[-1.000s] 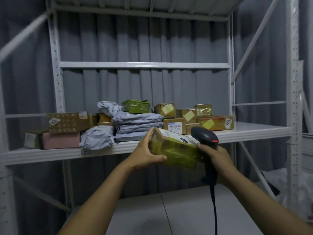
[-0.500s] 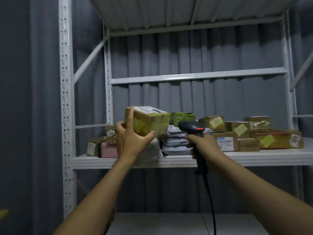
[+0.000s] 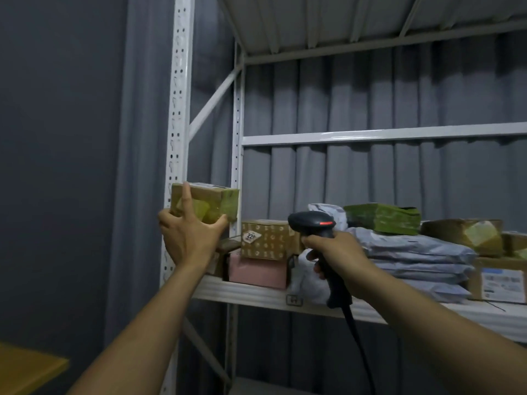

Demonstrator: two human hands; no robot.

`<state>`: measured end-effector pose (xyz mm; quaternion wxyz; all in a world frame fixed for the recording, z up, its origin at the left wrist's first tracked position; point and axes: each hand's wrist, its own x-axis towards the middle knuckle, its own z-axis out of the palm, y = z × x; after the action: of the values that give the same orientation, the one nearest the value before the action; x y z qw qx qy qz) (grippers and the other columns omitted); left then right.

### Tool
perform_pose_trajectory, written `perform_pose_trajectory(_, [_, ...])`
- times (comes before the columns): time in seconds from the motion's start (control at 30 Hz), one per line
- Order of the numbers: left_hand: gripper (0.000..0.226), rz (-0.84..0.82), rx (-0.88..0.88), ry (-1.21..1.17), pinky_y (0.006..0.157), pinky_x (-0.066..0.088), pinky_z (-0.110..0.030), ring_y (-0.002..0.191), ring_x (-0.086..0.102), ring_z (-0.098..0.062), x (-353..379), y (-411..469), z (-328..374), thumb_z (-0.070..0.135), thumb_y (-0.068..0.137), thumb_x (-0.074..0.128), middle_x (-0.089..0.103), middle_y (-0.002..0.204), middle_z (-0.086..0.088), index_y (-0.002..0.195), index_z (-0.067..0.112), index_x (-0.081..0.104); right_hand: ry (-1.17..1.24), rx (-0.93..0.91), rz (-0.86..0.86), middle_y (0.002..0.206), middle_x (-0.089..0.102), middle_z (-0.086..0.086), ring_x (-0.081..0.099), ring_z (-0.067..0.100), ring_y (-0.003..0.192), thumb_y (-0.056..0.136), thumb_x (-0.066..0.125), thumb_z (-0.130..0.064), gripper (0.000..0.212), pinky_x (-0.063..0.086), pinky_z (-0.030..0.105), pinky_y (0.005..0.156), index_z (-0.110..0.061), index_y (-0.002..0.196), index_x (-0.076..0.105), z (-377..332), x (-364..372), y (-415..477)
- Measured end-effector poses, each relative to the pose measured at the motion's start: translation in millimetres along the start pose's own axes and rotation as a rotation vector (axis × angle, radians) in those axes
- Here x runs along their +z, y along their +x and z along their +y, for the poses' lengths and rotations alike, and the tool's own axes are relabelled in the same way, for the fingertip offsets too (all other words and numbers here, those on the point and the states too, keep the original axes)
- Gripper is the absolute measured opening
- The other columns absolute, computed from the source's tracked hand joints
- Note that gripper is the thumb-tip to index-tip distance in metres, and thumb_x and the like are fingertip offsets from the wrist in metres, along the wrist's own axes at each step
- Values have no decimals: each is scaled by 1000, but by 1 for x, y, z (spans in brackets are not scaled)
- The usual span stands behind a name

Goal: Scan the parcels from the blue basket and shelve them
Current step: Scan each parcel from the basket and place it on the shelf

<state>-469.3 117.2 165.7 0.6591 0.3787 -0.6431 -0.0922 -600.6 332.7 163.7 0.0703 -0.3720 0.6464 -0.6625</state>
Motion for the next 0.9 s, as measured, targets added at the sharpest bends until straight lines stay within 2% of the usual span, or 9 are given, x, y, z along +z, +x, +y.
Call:
perform_pose_trajectory(0.2, [112,-155,43,122,76,46,-37,97,47,-34,33,5,-39,65,66,72,36,122,-21,150,40,1,-49,-37,-16,67,56,20,54,24,45,84,69,-14,16,43,28,43,0,85,62,10,49,23])
perform_pose_trajectory(0.3, [116,-206,31,106,76,50,-38,101,49,-35,53,2,-46,67,65,73,36,125,-22,150,28,3,-62,-41,-2,67,59,17,56,24,44,83,71,-16,16,44,29,45,-3,85,62,17,57,33])
perform_pose_trajectory(0.43, [105,-276,44,76,87,50,-42,109,47,-37,76,2,-57,67,72,66,32,131,-24,143,13,11,-100,-39,40,66,62,17,58,26,48,82,72,-19,19,47,32,49,-3,84,63,25,64,45])
perform_pose_trajectory(0.5, [103,-315,89,68,96,47,-46,121,42,-40,83,0,-67,67,76,62,23,141,-25,145,14,8,-115,-44,57,67,63,18,58,26,49,82,72,-20,20,48,33,52,-2,86,64,27,65,48])
perform_pose_trajectory(0.57, [104,-343,144,59,107,39,-51,136,28,-42,86,-4,-77,64,79,62,9,152,-25,150,15,4,-125,-46,65,64,61,16,57,26,48,82,72,-20,20,47,33,51,-2,84,64,28,67,49])
perform_pose_trajectory(0.63, [103,-339,205,63,110,35,-51,140,23,-41,86,-6,-85,61,79,64,5,155,-24,151,16,7,-141,-55,76,59,59,14,55,25,45,82,72,-19,19,46,32,50,-3,78,63,30,68,51])
perform_pose_trajectory(0.73, [102,-271,223,74,102,43,-47,129,37,-38,86,-4,-84,59,72,72,24,146,-21,145,16,16,-145,-69,86,56,57,11,53,21,43,82,71,-19,18,43,29,47,-5,75,62,35,71,52])
perform_pose_trajectory(0.83, [98,-162,124,46,92,43,-38,114,42,-34,86,-2,-72,53,67,77,35,132,-20,139,13,24,-142,-76,84,55,56,9,53,20,42,81,71,-18,18,42,29,46,-5,73,62,39,73,52])
perform_pose_trajectory(0.9, [94,-117,50,30,90,44,-39,112,43,-36,86,1,-67,50,68,77,36,131,-23,138,13,26,-138,-82,82,52,55,8,52,20,41,80,71,-17,17,42,29,46,-6,71,62,41,72,54])
